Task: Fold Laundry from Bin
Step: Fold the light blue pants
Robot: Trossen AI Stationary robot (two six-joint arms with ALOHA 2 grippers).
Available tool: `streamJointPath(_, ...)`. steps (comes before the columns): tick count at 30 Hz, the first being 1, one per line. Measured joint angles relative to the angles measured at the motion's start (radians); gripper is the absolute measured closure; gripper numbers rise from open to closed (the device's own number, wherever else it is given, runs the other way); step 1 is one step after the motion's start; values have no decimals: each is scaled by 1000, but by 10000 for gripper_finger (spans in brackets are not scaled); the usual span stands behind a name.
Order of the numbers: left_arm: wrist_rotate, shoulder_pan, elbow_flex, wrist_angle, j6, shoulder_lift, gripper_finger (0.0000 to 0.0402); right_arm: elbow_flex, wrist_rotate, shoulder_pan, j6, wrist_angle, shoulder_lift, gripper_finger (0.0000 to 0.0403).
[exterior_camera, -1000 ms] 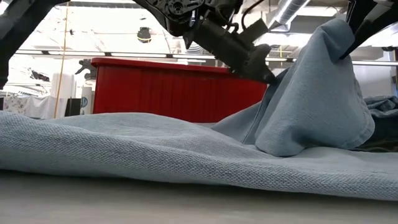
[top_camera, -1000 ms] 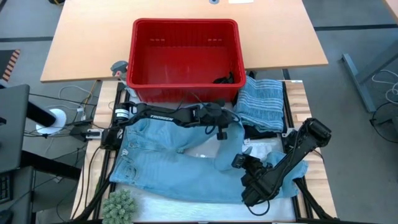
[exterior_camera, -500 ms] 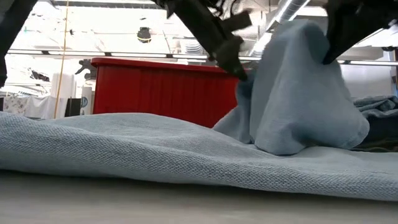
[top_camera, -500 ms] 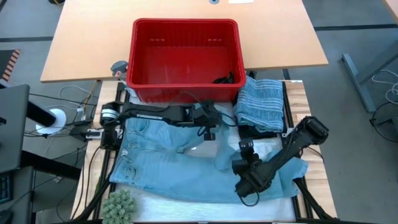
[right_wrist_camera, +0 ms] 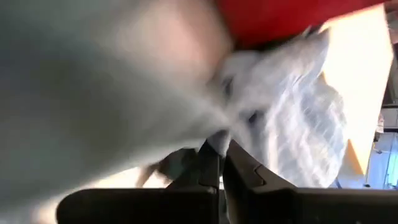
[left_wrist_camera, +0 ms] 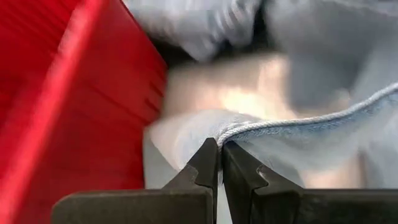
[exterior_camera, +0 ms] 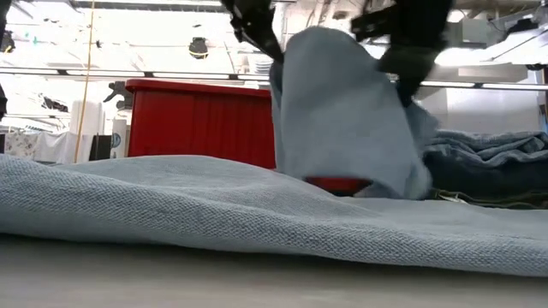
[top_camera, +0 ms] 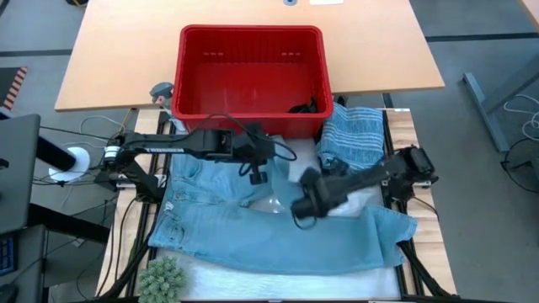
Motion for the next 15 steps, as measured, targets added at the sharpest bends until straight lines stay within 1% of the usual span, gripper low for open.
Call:
streamJointPath(3,20,-3,-1,-74,-10,0,401,74,62,-89,-79,1,-8,375)
streamJointPath(6,16,-4,-1,-145,-16,1,401,162,96,-174,-166,2,-24,375)
streamJointPath(9,13,-4,-1,-159,-26,2,401,236,96,-251,-220,0,-52,375)
streamJointPath(12,5,-4,-1,-171,-35,-2,401,327,96,-299,-249,0,-83,375)
streamJointPath(15,6,-5,-1,-173,-40,-3,401,431,109,-317,-328,-1,-105,375)
